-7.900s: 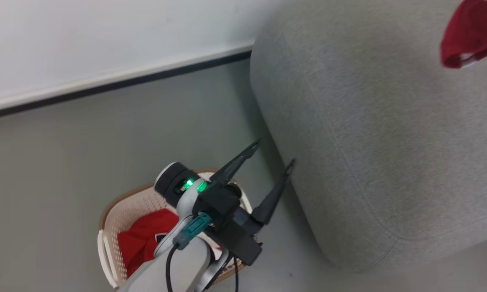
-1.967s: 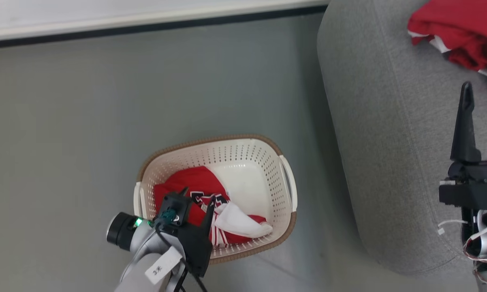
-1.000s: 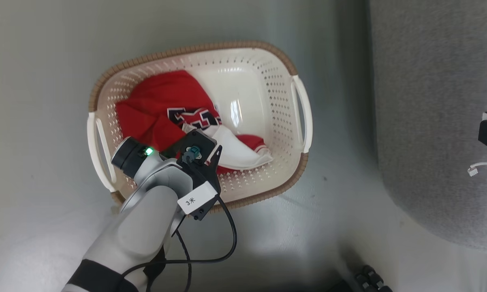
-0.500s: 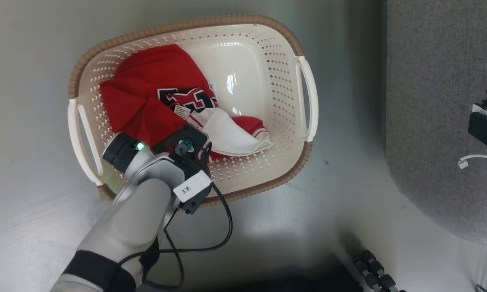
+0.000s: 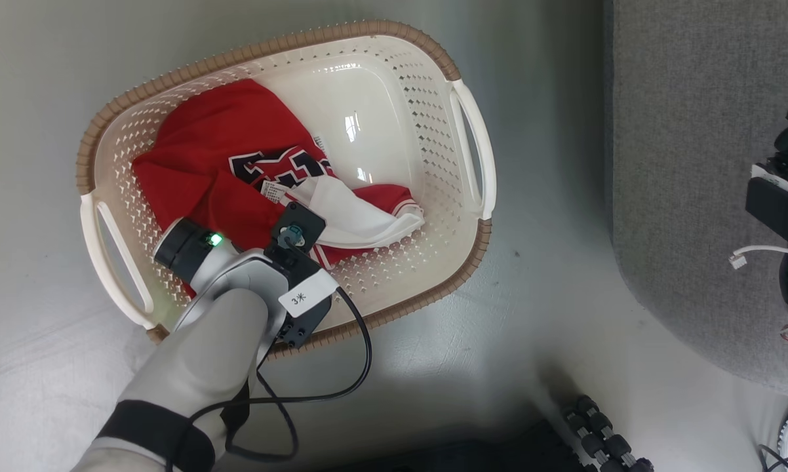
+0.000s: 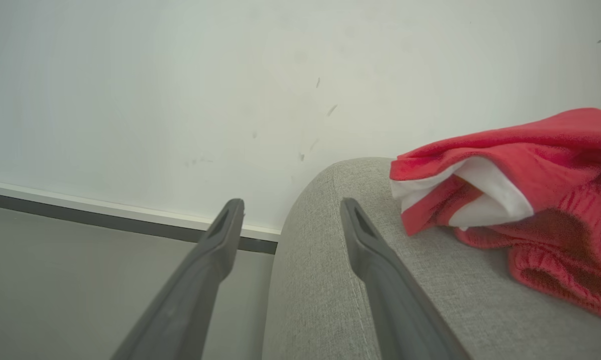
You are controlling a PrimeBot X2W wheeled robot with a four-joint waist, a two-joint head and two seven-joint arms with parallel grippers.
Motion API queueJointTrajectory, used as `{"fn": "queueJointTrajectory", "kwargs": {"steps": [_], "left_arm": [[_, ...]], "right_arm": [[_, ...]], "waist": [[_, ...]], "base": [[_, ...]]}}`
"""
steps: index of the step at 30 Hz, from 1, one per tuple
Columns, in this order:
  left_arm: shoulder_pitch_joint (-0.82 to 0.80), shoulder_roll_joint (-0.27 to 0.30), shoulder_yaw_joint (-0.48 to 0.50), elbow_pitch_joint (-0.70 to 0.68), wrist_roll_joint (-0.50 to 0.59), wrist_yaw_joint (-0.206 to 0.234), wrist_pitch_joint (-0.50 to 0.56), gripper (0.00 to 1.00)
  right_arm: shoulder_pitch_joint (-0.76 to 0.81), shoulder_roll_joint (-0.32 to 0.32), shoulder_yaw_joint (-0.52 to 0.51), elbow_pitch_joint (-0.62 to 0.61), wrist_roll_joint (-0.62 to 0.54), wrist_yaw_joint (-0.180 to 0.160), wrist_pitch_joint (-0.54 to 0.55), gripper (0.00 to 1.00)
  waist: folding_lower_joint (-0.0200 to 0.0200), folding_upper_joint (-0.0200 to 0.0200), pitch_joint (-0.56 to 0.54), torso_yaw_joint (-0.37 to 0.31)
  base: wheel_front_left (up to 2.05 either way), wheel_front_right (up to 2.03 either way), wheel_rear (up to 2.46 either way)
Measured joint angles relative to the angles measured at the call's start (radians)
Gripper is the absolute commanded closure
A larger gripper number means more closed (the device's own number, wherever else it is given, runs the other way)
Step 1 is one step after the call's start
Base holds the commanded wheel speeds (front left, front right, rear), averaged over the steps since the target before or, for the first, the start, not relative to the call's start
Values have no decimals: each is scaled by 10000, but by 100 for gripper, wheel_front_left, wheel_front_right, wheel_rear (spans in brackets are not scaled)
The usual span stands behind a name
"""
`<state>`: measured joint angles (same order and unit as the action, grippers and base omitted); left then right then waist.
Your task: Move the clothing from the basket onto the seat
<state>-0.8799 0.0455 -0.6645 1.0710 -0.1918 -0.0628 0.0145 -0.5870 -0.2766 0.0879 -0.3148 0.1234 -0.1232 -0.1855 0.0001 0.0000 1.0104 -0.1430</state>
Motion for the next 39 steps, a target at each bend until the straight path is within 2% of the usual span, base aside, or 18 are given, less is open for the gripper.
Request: {"fn": "queueJointTrajectory", "kwargs": {"steps": [12, 24, 39], "left_arm": [[-206, -2, -52, 71, -412, -79, -656, 100], [-165, -13, 186, -888, -1338, -267, -2435, 100], [212, -27, 134, -2497, -1781, -345, -2642, 100]], "right_arm": [[-187, 180, 130, 575, -2, 0, -198, 0], [-185, 533, 556, 2021, 71, 90, -502, 0], [452, 644, 614, 3275, 268, 286, -629, 0]], "waist": [[-1, 0, -243, -47], [-2, 0, -1404, 131], [-3, -1, -3327, 552]], "base": [[0, 0, 0], [0, 0, 0], [0, 0, 0]]}}
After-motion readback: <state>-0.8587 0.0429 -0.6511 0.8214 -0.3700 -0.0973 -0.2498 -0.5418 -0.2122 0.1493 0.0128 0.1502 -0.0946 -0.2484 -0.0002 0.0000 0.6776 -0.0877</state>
